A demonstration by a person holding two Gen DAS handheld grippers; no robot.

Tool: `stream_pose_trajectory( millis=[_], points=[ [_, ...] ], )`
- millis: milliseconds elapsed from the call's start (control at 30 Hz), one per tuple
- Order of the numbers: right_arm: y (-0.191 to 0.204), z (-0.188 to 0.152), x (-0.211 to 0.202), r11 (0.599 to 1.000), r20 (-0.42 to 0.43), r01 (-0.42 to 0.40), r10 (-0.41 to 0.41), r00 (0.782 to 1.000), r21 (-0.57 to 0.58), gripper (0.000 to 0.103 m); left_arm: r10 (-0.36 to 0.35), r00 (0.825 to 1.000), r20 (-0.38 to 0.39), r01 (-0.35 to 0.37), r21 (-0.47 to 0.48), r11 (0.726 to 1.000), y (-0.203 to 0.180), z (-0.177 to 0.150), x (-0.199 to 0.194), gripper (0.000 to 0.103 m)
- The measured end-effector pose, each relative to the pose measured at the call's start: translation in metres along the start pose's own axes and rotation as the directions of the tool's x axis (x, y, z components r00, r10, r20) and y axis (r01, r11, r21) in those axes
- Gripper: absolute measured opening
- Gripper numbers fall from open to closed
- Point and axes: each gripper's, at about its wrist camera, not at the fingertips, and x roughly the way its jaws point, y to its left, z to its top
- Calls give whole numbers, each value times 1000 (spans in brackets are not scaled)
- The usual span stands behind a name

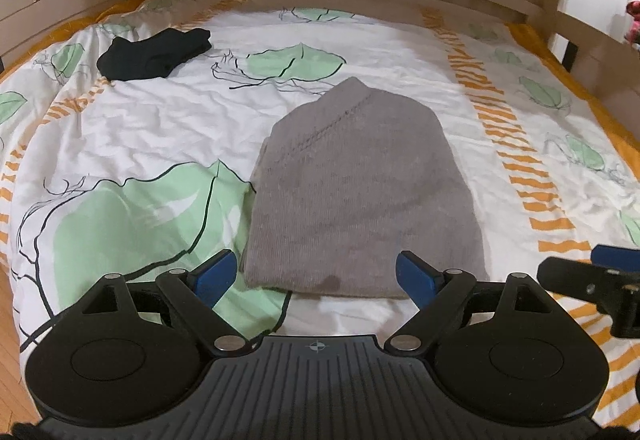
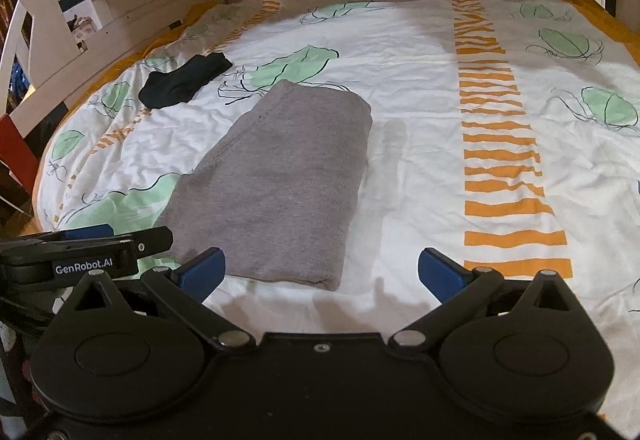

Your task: Fold large clothes

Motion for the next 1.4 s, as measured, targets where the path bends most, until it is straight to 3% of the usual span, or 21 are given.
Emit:
stream_pose_trajectory(
  millis=[267, 800, 1400],
  points=[
    [5, 0, -4, 999, 18, 37, -36, 999, -39, 103, 4, 1000, -6, -4, 9, 1000, 0, -4, -6, 87],
    [6, -3, 3, 999, -14, 16, -17, 1000, -37, 103, 40, 999, -14, -39, 26, 999, 3, -6, -6, 87],
    [10, -4, 11, 999, -49, 2, -4, 999, -41, 103, 12, 998, -54, -10, 28, 1000, 4, -9, 1, 87]
  ],
)
